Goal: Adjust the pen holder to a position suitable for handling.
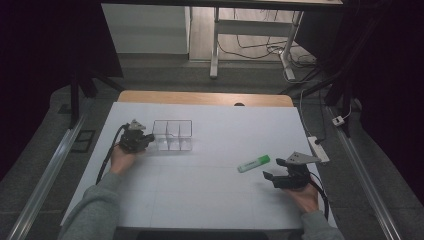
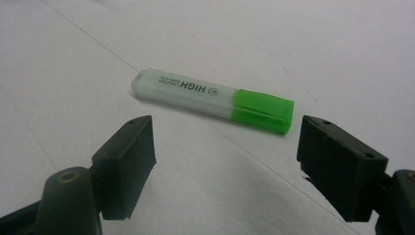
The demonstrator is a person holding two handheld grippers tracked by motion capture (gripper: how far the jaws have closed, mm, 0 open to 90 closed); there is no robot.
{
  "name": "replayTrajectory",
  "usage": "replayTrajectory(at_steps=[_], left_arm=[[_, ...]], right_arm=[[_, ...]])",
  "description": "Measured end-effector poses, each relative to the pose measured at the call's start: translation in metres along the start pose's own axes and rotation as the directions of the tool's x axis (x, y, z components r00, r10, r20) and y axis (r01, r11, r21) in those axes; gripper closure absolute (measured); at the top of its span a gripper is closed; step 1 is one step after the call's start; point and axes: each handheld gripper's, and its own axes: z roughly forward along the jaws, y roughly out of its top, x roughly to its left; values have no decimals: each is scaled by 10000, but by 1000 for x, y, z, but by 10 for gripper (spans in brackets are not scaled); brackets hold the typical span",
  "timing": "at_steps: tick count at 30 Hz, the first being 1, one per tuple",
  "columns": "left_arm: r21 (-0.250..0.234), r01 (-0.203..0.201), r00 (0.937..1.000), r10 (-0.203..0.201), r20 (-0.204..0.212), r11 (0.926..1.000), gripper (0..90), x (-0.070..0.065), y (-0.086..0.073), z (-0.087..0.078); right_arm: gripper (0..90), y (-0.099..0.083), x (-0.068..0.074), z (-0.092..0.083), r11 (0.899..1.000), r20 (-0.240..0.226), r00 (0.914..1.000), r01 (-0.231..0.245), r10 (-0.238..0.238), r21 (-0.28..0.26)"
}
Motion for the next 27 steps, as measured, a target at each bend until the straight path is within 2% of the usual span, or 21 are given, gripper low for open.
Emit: replayTrajectory(at_steps=[7, 27], left_arm=[[20, -193, 9995, 192, 230, 9998, 889, -7, 3, 2], [32, -516, 9974, 513, 507, 9987, 889, -22, 17, 17]], right_arm=[[212, 0, 0, 0, 10000, 4, 10000, 8, -8, 18], [212, 0, 0, 1, 10000, 15, 10000, 12, -13, 55]])
